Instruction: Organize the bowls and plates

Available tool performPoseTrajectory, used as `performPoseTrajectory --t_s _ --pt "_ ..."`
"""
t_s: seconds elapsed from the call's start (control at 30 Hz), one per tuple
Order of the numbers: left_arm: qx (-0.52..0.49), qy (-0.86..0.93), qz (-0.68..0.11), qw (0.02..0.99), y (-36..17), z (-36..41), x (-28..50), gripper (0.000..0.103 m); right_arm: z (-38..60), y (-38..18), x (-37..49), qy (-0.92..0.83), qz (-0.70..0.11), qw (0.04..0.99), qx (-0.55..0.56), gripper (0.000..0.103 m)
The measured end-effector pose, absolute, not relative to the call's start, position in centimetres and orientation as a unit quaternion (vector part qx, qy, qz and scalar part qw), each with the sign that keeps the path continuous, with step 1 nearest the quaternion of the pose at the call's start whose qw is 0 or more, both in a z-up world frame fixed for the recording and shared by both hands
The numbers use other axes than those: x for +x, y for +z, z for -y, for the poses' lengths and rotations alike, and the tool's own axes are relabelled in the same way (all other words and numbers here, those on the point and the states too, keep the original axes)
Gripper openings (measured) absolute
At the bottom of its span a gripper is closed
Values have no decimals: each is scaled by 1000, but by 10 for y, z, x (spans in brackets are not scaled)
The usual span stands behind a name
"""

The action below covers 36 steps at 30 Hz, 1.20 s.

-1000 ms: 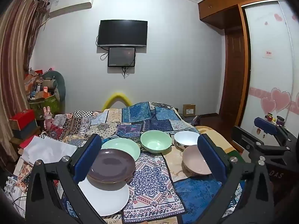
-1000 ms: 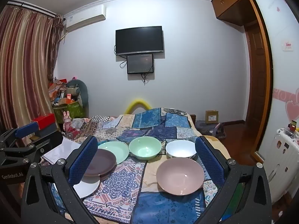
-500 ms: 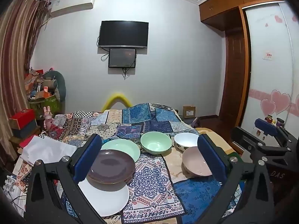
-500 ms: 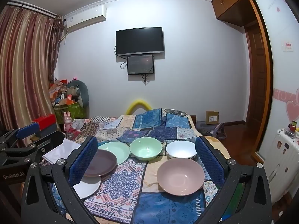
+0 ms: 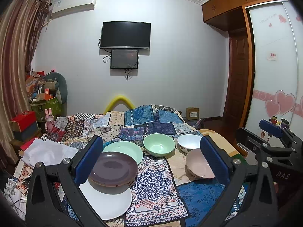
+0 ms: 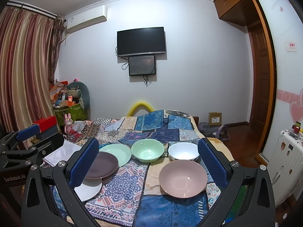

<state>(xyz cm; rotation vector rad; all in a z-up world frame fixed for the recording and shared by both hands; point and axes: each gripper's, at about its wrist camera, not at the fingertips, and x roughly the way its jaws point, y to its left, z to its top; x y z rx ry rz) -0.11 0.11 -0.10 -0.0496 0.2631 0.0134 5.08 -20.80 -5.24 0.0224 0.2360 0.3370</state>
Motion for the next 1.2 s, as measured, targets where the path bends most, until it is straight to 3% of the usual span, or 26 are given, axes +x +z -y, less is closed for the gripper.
performPoseTrajectory --t_s 1.2 --pt "-20 10 -129 991 0 -2 -2 103 210 -52 52 167 -118 979 13 103"
